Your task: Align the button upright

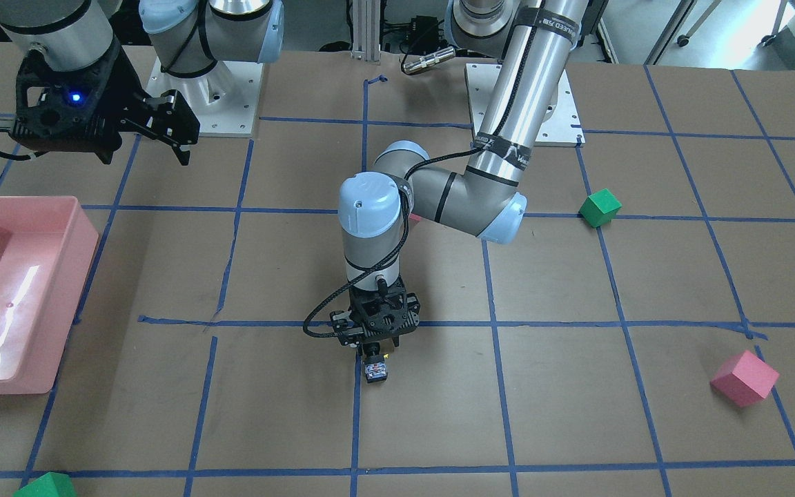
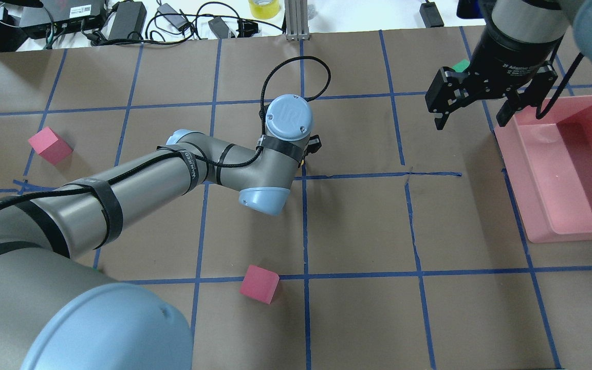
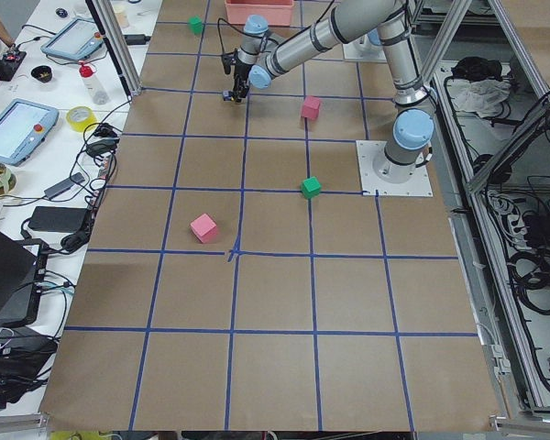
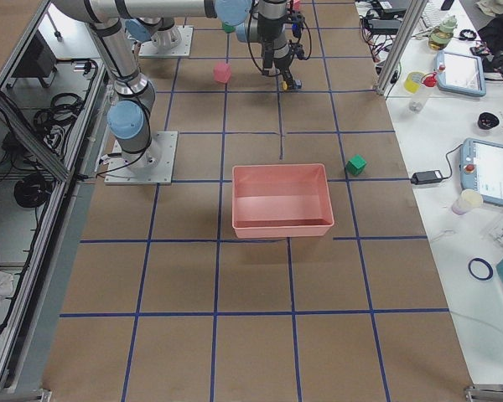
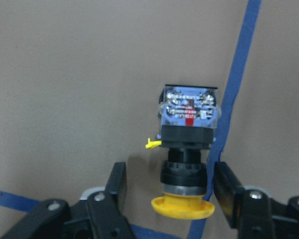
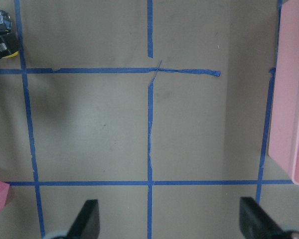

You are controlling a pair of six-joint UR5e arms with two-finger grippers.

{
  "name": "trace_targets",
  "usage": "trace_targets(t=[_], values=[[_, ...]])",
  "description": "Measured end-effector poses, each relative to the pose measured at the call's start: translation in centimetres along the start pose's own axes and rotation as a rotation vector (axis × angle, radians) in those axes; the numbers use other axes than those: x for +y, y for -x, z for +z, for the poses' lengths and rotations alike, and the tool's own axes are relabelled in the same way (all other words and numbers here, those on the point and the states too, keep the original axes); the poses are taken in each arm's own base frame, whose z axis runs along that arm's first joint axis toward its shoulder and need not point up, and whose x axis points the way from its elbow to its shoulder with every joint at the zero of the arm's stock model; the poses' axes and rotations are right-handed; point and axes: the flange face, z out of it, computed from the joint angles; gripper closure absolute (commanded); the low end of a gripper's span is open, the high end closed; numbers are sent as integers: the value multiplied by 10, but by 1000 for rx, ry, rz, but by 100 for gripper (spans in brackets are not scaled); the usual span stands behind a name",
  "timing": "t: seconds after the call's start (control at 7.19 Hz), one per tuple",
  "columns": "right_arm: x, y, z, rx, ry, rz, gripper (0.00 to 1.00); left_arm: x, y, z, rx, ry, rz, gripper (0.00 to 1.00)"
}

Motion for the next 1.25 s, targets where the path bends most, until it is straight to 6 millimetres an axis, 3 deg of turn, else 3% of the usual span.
trace_targets(t=[0.56, 0.83, 1.25], values=[[1, -1, 2, 7, 6, 1, 0, 6, -5, -4, 8, -13, 11, 34], [5, 0, -2, 1, 6, 0, 0, 16, -6, -8, 15, -18, 25, 34], [7, -2, -9, 10, -4, 1, 0, 14, -9, -7, 48, -61, 20, 35]])
